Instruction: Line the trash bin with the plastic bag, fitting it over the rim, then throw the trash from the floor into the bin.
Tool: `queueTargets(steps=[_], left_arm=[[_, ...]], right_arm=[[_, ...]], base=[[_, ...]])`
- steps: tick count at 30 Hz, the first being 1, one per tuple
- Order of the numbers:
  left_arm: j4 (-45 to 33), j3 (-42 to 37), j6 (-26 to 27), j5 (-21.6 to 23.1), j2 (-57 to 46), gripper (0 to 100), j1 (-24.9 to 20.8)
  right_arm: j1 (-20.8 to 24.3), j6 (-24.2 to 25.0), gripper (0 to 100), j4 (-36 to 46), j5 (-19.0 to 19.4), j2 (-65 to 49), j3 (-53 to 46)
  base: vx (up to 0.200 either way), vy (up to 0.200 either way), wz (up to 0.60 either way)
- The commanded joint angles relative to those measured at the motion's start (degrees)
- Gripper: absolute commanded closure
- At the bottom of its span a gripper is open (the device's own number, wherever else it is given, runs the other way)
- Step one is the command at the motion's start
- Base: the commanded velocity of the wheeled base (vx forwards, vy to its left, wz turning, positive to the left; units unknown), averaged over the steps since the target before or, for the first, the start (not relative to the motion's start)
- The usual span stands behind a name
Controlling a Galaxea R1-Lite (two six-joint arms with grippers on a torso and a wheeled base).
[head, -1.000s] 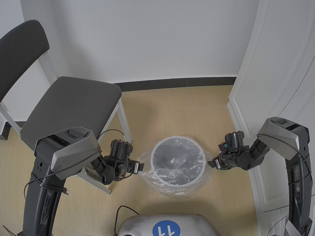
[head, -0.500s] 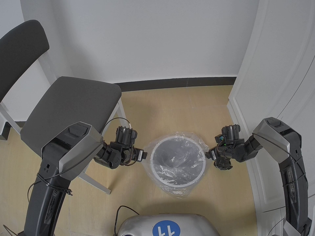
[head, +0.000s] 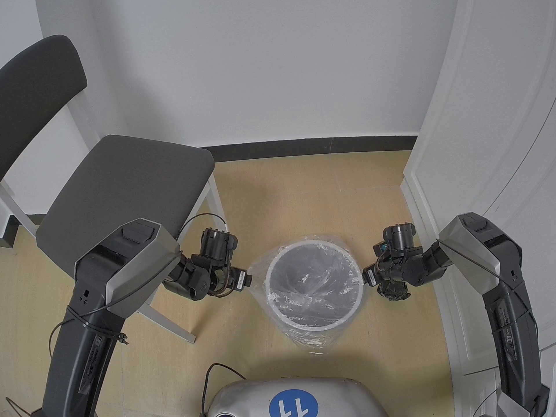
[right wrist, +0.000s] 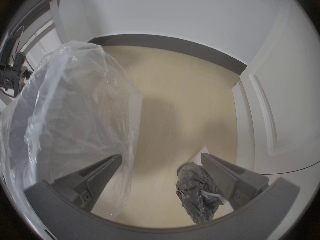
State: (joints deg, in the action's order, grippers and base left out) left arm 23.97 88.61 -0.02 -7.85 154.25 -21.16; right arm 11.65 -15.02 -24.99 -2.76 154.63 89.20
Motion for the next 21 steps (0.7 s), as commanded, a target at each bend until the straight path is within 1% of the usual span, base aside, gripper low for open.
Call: queueTargets(steps=[1,4,6,7,9,10,11,12,13,15,19,21], left_arm=[[-0.06,-5.29,4.16,-0.15,-2.9,0,1.65],[0.55,-6.44,4.59,0.03,-3.25,0,1.74],[0.73,-7.05,4.33,0.12,-3.69,0,1.74],[1.7,-8.46,4.33,0.2,-4.66,0,1.74],[1.79,-8.63,4.33,0.2,-4.83,0,1.74],[6.0,-12.94,3.54,0.38,-7.21,0,1.48],[8.82,-15.22,2.66,0.38,-8.17,0,1.21],[9.26,-15.49,2.49,0.38,-8.26,0,1.21],[13.65,-18.74,0.99,0.38,-9.67,0,0.6],[18.75,-22.87,-0.94,0.38,-11.25,0,-0.28],[27.01,-30.17,-4.37,0.38,-14.06,0,-2.13],[28.68,-31.84,-5.42,0.38,-14.68,0,-2.66]], right_arm=[[-1.02,-3.0,0,1.88,-2.17,-0.11,-0.34],[-1.55,-3.0,0,1.61,-2.61,-0.2,-0.69],[-1.99,-2.03,0,0.91,-2.43,-1.43,-2.71],[-2.16,-0.98,0,-0.76,-2.25,-3.19,-5.0],[-2.16,-0.8,0,-0.94,-2.25,-3.45,-5.26],[-2.25,1.31,0,-6.56,-2.08,-7.14,-11.06],[-2.25,2.19,0,-9.9,-1.9,-8.9,-14.05],[-2.34,2.27,0,-10.34,-1.9,-9.08,-14.4],[-2.25,2.89,0,-15.0,-1.38,-11.72,-18.53],[-1.81,3.24,0,-20.1,-0.23,-14.26,-22.93],[-0.05,3.15,0,-25.99,0.38,-18.31,-28.03],[0.91,3.33,0,-26.43,0.29,-19.27,-28.64]], base=[[0.0,0.0,0.0],[0.0,0.0,0.0],[0.0,0.0,0.0],[0.0,0.0,0.0],[0.0,0.0,0.0],[0.0,0.0,0.0],[0.0,0.0,0.0],[0.0,0.0,0.0],[0.0,0.0,0.0],[0.0,0.0,0.0],[0.0,0.0,0.0],[0.0,0.0,0.0]])
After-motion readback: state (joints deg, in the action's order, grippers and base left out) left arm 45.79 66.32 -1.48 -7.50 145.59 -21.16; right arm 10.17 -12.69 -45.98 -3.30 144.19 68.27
